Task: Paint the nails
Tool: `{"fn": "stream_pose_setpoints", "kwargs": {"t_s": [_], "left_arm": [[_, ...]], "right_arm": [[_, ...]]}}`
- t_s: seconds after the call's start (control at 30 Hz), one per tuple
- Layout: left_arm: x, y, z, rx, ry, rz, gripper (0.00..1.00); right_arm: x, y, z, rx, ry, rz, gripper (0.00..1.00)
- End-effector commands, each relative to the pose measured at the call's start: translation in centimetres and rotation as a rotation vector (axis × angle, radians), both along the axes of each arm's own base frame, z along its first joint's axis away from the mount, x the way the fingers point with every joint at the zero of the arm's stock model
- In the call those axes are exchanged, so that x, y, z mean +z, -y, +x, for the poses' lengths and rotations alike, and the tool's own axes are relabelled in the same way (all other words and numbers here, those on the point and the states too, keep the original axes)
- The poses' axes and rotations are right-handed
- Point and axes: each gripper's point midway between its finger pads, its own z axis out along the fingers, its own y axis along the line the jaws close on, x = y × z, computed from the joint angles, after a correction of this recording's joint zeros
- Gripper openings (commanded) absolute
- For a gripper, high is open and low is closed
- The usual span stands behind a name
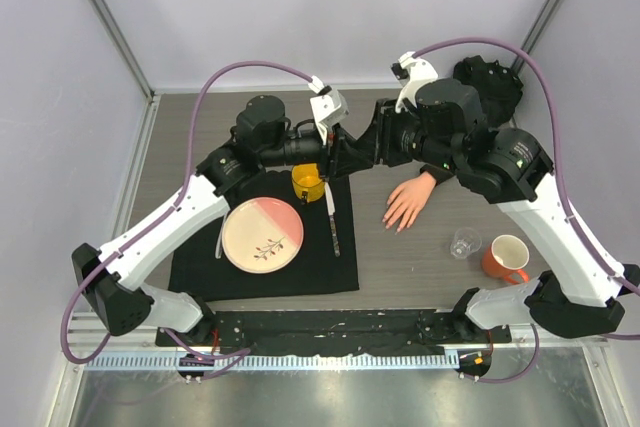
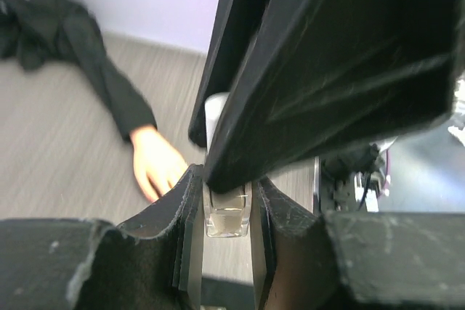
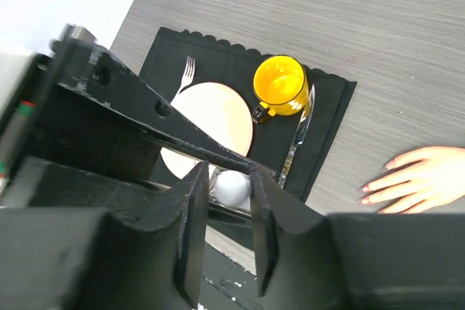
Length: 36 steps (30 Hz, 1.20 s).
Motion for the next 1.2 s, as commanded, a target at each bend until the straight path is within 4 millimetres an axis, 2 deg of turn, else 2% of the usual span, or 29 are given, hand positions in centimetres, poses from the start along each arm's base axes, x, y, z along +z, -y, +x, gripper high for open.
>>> {"fn": "stream_pose_setpoints", "kwargs": {"t_s": [0.0, 0.1, 0.13, 0.33, 0.43, 0.57, 0.6, 0.7, 0.77, 0.83, 0.93, 1.1, 1.17], "left_arm": [[6.9, 0.3, -0.8, -0.027, 0.177, -0.208, 0.0], [6.8, 0.3, -0.7, -0.022, 0.172, -0.218, 0.0], [6.8, 0.3, -0.7, -0.021, 0.173, -0.218, 0.0], [6.4, 0.2, -0.7, -0.015, 0.16, -0.208, 0.0], [6.2, 0.1, -0.9, -0.018, 0.124, -0.207, 0.0], [6.1, -0.3, -1.5, -0.031, 0.087, -0.21, 0.0], [6.2, -0.4, -1.6, -0.037, 0.066, -0.218, 0.0], [7.3, -0.9, -2.4, -0.114, -0.007, -0.273, 0.0], [7.7, -1.4, -2.9, -0.165, -0.049, -0.291, 0.0], [8.5, -1.7, -3.6, -0.201, -0.078, -0.319, 0.0], [9.2, -2.4, -4.9, -0.248, -0.075, -0.34, 0.0], [9.2, -3.3, -6.9, -0.308, -0.076, -0.314, 0.0], [8.8, -3.5, -7.0, -0.3, -0.064, -0.297, 0.0]], "right_arm": [[0.6, -1.6, -2.2, 0.09, -0.054, 0.041, 0.38], [0.7, -1.6, -2.3, 0.1, -0.056, 0.033, 0.43], [0.8, -1.4, -2.3, 0.09, -0.052, 0.032, 0.48], [3.2, -0.2, -2.3, 0.069, 0.012, 0.053, 0.62], [4.2, 0.1, -2.7, 0.096, 0.036, 0.04, 0.65], [6.7, -0.1, -4.9, 0.249, 0.123, 0.061, 0.69], [7.2, -0.7, -6.6, 0.359, 0.134, 0.084, 0.7], [7.2, -1.5, -8.7, 0.536, 0.187, 0.089, 0.71], [7.9, -1.4, -9.3, 0.585, 0.226, 0.098, 0.71], [8.4, -0.8, -9.1, 0.579, 0.259, 0.095, 0.72], [8.1, 0.3, -7.6, 0.522, 0.281, 0.064, 0.73], [7.8, 0.1, -6.7, 0.526, 0.239, 0.112, 0.73], [8.4, 0.0, -6.6, 0.537, 0.257, 0.14, 0.69]]}}
